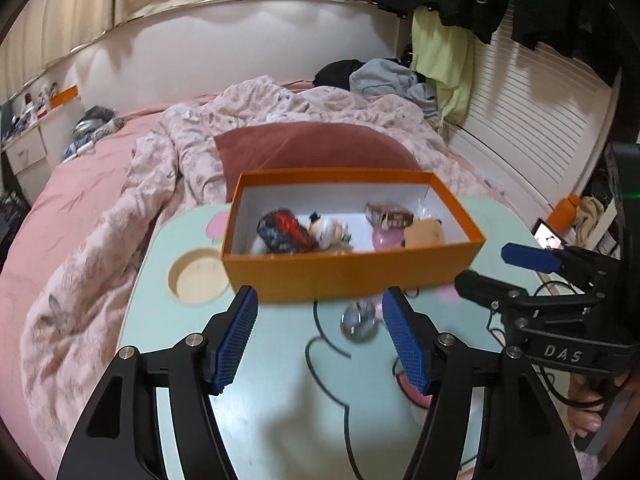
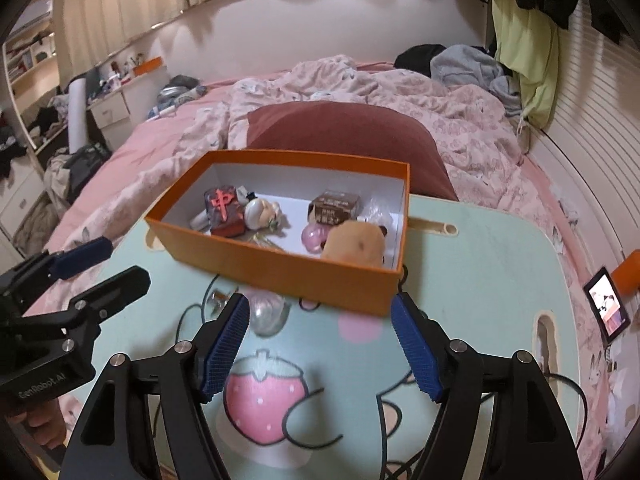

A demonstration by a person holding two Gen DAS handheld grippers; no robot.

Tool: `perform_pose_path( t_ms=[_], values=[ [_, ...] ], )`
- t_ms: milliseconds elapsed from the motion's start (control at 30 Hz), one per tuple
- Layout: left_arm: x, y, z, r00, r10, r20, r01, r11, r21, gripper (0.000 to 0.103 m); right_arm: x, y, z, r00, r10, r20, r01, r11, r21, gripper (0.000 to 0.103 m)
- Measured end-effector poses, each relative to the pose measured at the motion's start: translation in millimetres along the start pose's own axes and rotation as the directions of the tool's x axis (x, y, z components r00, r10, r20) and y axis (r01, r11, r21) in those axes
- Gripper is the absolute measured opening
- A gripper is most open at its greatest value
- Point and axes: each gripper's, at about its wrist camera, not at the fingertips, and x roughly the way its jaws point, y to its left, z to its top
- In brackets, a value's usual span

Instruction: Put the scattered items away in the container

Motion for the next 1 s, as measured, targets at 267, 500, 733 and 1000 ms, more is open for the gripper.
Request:
perform_pose_path(
  t_ms=[267,500,733,1000],
  values=[
    [11.8,-11.4,-43.1,0.997,0.043,-0.067,-0.042,0.999,0.014,0.065,17.0,-2.7,-40.4,0.996,-0.030,-0.089,0.030,1.000,-0.003,0.074],
    [38.1,-14.7,-64.2,0.989,0.062,-0.131,-0.062,0.998,0.005,0.065,35.3,-7.4,-59.6,0.986,-0.061,-0.156,0.064,0.998,0.010,0.081],
    [47.0,-8.0,-73.8,0.988,0.110,-0.109,-0.113,0.993,-0.030,0.103,38.7,-10.8,-66.2,0.984,-0.099,-0.145,0.101,0.995,0.006,0.103],
    [47.5,-8.7,-75.0,0.988,0.115,-0.102,-0.119,0.992,-0.033,0.103,38.4,-10.5,-66.1,0.985,-0.100,-0.143,0.102,0.995,0.006,0.103]
  ],
)
